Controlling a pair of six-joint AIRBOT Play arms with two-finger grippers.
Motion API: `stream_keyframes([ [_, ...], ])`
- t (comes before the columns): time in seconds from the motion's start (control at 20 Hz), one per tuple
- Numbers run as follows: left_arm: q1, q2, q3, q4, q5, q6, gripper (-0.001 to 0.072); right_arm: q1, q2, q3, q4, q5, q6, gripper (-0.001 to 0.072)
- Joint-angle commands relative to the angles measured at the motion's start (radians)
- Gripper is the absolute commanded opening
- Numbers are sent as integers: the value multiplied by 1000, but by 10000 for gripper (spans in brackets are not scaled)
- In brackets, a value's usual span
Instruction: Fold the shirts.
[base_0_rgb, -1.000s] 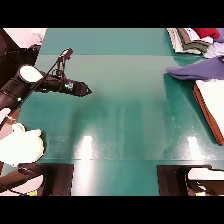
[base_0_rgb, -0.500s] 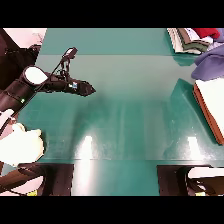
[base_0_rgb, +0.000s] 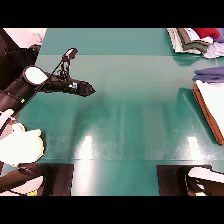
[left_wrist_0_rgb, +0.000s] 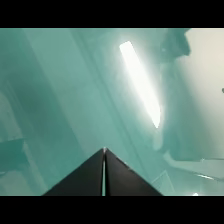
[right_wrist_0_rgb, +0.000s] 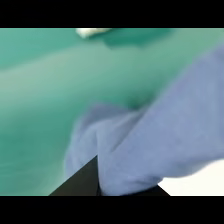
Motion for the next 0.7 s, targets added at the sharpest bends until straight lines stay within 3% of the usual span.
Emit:
stream_keyframes([
  [0.0, 0, 0, 0, 1, -13, 3, 24, -84, 108, -148, -128, 34, -7, 17],
  [0.25, 0, 0, 0, 9, -37, 3, 25, -220, 211, -359, -249, 49, -6, 38],
  [0.45, 0, 0, 0, 14, -66, 3, 24, -335, 263, -492, -306, 51, -4, 438],
  [0.5, 0, 0, 0, 14, -69, 3, 24, -364, 270, -507, -309, 58, -4, 473],
  [0.65, 0, 0, 0, 14, -72, 3, 24, -386, 293, -510, -301, 51, 72, 473],
])
